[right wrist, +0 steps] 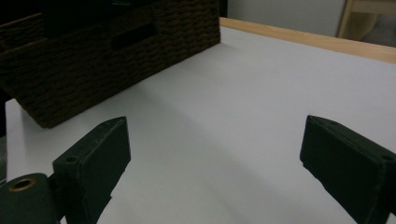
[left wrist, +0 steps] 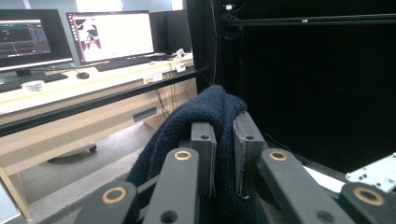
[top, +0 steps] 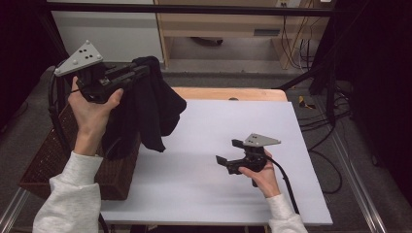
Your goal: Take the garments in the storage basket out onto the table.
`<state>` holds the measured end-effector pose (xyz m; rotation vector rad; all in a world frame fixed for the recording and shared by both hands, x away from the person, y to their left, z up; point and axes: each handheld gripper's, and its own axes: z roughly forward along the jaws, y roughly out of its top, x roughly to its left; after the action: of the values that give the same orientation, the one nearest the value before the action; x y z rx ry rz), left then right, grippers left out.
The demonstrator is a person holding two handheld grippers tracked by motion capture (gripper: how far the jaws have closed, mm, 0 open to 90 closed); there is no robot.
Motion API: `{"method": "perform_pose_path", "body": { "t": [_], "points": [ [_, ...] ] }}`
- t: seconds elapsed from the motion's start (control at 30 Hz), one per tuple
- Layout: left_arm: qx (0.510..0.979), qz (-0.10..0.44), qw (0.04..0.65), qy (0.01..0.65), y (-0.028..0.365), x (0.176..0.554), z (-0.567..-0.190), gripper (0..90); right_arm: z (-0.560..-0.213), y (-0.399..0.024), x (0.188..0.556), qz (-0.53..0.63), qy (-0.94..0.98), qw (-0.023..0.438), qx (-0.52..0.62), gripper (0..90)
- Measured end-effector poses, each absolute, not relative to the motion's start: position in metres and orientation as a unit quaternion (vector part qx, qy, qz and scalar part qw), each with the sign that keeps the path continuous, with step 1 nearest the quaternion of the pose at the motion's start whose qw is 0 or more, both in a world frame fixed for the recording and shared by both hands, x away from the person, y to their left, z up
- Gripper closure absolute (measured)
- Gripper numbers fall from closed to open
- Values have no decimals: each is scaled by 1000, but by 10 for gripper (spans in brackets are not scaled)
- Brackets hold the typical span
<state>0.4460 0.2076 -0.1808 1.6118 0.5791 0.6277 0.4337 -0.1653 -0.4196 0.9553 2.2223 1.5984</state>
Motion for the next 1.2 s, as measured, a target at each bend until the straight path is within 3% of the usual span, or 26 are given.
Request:
{"method": "perform_pose_path", "body": {
  "t": [0.47,1.2],
  "points": [
    [696,278,608,262,213,451,-181,812,-417,-74,437,580,755,97,291,89],
    [691,296,595,284,217,457,-181,811,-411,20,437,611,739,86,272,106]
  ]
}}
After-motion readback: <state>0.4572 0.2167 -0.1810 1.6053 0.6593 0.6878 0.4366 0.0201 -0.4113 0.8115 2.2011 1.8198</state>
